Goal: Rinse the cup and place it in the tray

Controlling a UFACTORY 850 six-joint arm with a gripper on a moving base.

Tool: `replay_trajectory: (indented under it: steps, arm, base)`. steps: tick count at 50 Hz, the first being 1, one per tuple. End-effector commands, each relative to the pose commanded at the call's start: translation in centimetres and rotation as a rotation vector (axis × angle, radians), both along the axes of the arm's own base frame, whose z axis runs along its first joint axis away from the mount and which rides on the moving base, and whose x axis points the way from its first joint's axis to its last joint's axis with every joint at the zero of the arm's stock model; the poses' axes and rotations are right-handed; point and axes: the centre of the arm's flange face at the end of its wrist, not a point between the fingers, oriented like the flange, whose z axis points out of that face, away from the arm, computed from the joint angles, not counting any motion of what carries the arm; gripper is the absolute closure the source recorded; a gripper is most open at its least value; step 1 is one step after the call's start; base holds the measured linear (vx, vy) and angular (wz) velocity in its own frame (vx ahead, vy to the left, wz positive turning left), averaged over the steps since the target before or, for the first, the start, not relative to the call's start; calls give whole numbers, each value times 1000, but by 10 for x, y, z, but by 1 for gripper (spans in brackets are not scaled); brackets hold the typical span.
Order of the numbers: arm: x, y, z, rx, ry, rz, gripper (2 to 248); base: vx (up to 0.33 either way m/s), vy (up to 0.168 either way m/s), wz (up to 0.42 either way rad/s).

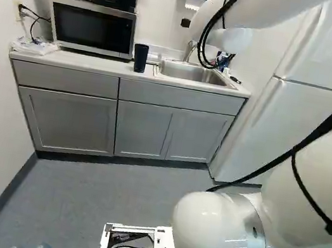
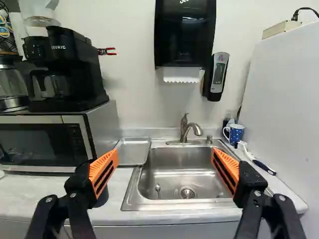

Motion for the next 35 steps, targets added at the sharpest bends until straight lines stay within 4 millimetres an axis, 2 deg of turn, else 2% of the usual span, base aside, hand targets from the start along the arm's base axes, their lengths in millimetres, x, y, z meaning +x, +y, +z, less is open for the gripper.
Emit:
replay_trajectory:
  steps: [10, 35]
  arm:
    - [0, 0, 0, 0, 0, 0, 3]
    - [0, 0, 0, 0, 0, 0, 3]
  base:
    - [52, -11, -6]
    - [61, -60, 5]
